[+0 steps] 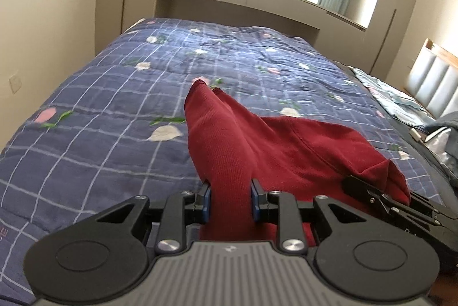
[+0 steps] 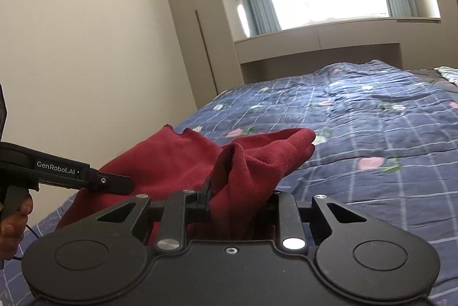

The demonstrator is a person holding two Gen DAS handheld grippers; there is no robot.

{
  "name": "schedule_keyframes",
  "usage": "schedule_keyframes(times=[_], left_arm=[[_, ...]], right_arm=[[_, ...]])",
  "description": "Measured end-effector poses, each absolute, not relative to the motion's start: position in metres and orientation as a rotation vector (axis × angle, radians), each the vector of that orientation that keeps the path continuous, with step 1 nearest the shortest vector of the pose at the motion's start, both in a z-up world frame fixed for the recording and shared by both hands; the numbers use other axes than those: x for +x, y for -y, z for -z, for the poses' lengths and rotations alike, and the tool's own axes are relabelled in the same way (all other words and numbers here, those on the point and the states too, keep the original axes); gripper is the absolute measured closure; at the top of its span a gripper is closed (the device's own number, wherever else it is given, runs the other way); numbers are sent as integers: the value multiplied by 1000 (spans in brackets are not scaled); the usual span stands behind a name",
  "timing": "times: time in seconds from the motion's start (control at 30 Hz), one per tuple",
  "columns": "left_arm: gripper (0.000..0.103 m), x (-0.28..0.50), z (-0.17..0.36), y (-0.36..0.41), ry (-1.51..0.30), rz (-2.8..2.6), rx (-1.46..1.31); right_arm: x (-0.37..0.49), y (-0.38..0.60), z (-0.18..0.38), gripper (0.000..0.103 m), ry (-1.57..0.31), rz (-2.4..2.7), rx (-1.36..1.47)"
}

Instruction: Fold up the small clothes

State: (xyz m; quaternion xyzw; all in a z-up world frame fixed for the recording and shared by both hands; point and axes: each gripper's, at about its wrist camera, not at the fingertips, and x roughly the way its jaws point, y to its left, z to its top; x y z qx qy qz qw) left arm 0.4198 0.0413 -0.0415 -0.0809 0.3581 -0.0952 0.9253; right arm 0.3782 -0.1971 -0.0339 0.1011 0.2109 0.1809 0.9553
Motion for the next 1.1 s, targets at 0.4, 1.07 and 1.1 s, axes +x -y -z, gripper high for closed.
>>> schedule_keyframes(times=[0.4, 1.07, 1.1], left_arm=[[63, 424, 84, -62, -798, 169, -253], [0, 331, 17, -47, -633, 53, -242], [1, 325, 12, -45, -620, 50, -239]], right_arm=[[381, 178, 61, 70, -514, -346, 160], [301, 202, 1, 1, -386, -246, 117], [293, 203, -3, 1, -373, -243, 114]])
